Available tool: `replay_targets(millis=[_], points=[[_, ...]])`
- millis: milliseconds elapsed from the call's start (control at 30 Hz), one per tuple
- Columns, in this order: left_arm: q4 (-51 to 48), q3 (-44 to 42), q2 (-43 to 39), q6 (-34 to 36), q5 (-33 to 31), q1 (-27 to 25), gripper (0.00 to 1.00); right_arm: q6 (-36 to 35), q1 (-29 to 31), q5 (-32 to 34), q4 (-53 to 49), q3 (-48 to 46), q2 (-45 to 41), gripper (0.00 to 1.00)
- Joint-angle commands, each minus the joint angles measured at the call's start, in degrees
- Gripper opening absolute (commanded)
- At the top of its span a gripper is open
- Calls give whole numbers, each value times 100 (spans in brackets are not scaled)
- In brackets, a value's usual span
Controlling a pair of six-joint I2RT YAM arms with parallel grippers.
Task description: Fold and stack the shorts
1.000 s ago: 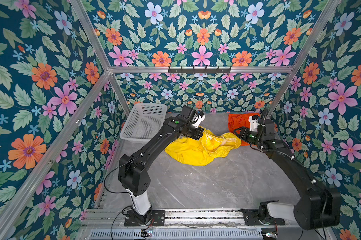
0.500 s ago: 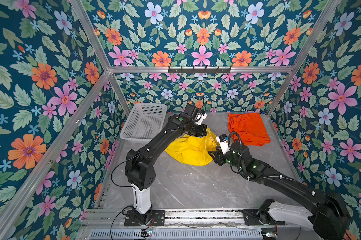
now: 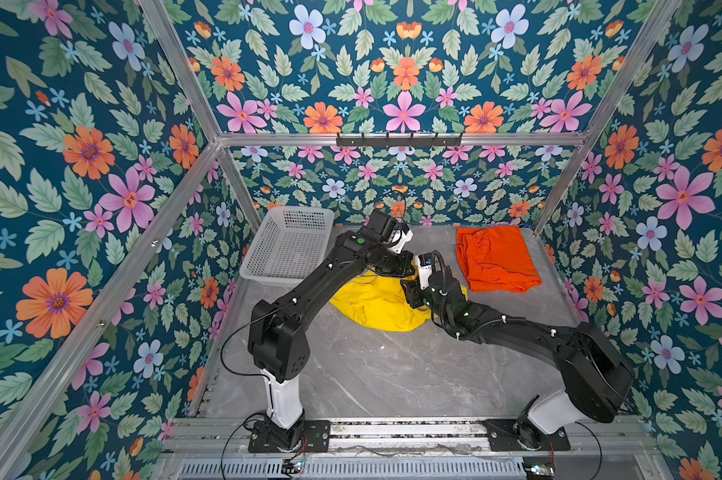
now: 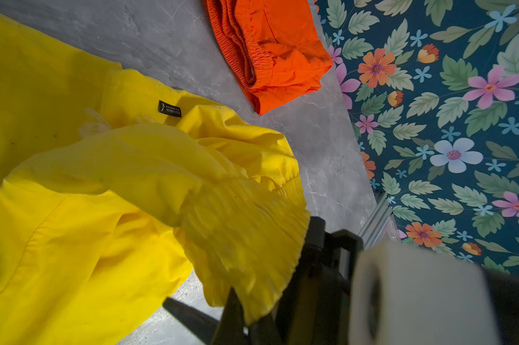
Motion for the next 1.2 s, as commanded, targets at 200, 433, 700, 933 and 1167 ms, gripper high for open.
replay_targets(millis=[200,433,700,933,1167], points=[[840,-715,-730,62,132,645,39,-598,-633,-1739,-231,-748,-1289,4],[1778,-1945,-1680,1681,315,690,39,-908,-1907,-5128,-1563,-990,-2690,4],[2448,-3286,-2541,4222,823,-164,48,-1785,-2379,-6602,-2419,-883,-3113,4],[2422,-3372,-2425,4924,454,-382,55,-3733,-2372,-7400,-3385,-907,-3258,0],[2062,-3390,-2294,5984,1098,-615,55,-5052,-2305,-7223,-3479,-1387,-3845,0]])
